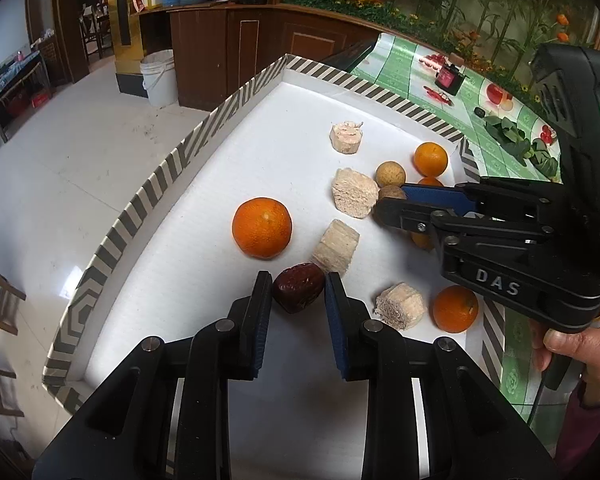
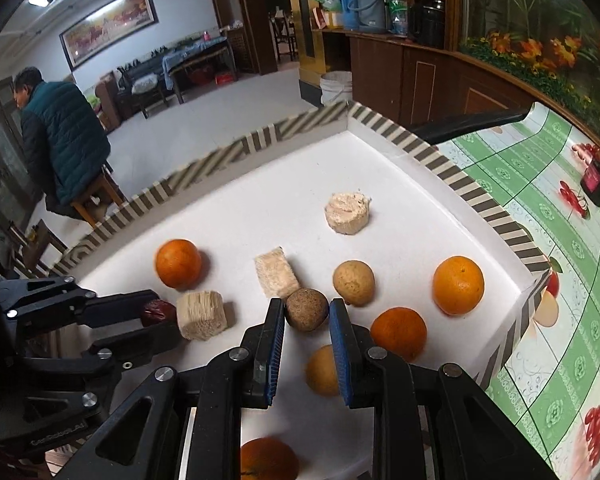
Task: Organize fruits
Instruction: 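Carry the date and kiwi into the white tray and open both grippers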
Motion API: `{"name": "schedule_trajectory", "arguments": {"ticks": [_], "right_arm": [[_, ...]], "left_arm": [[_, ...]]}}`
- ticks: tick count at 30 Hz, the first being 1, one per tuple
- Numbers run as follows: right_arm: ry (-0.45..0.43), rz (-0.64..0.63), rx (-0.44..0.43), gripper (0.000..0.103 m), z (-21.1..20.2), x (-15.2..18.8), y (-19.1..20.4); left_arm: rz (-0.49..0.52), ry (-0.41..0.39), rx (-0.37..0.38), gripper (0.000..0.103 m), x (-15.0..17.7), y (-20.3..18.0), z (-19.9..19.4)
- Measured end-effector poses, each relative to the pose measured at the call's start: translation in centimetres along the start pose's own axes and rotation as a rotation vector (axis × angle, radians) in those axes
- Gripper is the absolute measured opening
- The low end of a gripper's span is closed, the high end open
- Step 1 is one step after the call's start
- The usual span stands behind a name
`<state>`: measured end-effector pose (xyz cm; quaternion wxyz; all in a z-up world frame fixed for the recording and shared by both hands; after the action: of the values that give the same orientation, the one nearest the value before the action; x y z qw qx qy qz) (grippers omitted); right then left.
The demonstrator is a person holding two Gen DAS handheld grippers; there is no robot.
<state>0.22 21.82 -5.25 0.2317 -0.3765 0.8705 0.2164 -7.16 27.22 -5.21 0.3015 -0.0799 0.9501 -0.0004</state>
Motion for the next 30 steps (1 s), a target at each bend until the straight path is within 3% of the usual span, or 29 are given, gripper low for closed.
{"name": "schedule_trajectory", "arguments": {"ticks": [4, 11, 13, 15, 16, 30], "right_arm": [[0.014, 0.007, 0.006, 0.022, 0.7, 0.2, -0.3], [0.004, 0.098, -0.058, 0.022, 0.2, 0.2, -1.0], [-0.004, 0.11, -0.07, 0.022, 0.0, 0.1, -1.0], [-0.017, 0.126, -0.079, 0.022, -0.5, 0.1, -0.9], [-0.023, 0.135, -0.086, 0.022, -0.7, 0.2, -0.9], [-0.131, 0.164, -0.1, 0.023, -5.6, 1.2, -0.8]], "left_arm": [[-0.007, 0.001, -0.012, 0.026, -0.1, 0.1, 0.0], [-0.006, 0.003, -0.031, 0.029, -0.2, 0.2, 0.1], [-0.004, 0.002, -0.033, 0.037, -0.3, 0.1, 0.1], [-0.003, -0.001, -0.045, 0.055, -0.3, 0.1, 0.1], [-0.009, -0.004, -0.05, 0.057, -0.3, 0.2, 0.0], [0.015, -0.079, -0.098, 0.057, -1.2, -1.3, -2.3]]}}
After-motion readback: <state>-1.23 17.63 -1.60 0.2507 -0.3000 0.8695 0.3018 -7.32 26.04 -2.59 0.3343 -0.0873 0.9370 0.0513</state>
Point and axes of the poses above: each gripper's, at about its wrist camera, not at the fingertips, and z roughly the way its jaws point, y to its left, x to its underside, the point moved 10 cm from there along z, roughly the way its jaws point, and after that the axes turned 9 degrees about z, right-handed, at the moved point
